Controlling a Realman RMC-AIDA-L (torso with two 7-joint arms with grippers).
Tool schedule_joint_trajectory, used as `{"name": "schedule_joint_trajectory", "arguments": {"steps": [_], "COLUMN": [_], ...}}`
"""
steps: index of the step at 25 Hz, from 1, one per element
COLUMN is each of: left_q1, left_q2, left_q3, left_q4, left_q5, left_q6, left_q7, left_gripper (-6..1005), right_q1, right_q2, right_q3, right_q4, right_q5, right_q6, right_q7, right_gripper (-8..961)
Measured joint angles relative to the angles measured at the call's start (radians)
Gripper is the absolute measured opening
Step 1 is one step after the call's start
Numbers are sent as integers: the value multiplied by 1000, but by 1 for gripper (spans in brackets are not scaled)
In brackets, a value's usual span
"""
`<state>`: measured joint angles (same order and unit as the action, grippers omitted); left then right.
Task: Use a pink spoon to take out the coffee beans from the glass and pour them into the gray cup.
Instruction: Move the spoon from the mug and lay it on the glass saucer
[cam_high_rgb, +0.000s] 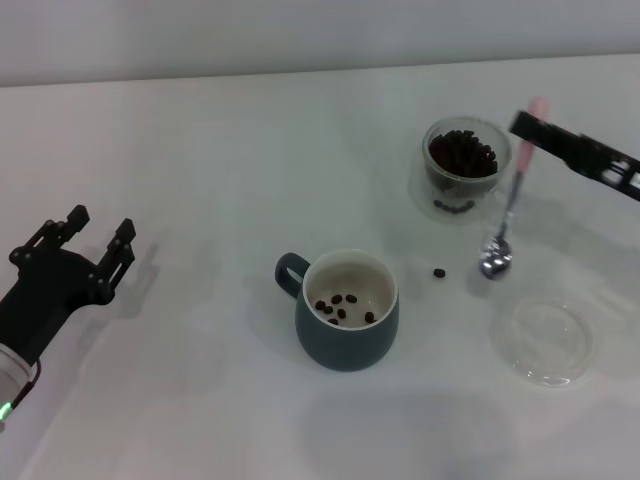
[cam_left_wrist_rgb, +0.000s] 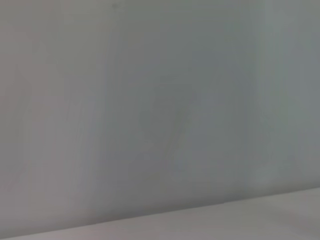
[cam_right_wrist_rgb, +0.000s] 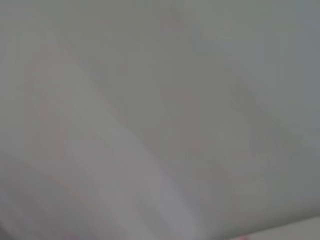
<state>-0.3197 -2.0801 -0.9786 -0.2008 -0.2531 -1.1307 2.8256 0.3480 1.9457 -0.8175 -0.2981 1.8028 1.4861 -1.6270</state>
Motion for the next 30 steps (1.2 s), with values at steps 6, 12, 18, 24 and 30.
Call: {"name": "schedule_joint_trajectory", "arguments": {"steps": [6,12,18,24,30], "left_q1": [-11,-18,-34,-42,-46], "left_q2": [1,3,3,3,3], "left_q3": [0,0,0,-2,-2], "left_q4": [-1,0,0,0,0], "left_q5": [0,0,0,0,0], "left_q6": [2,2,14,27,28], "left_q7": [0,0,0,0,0], "left_gripper": [577,577,577,576,576], "right_q1": [-53,-77,-95,-115,-121], "right_q2": [-37,-46,-45,-42,-40], "right_q3": [0,-7,-8,-2,0], "right_q4": [8,6,9,4,2], "right_q5": [-8,-29,-51,-72,-72], "right_q6": [-2,-3,-11,-15,-36], "right_q7": [1,4,-5,-19,-44], "right_gripper": [144,144,144,145,145]}}
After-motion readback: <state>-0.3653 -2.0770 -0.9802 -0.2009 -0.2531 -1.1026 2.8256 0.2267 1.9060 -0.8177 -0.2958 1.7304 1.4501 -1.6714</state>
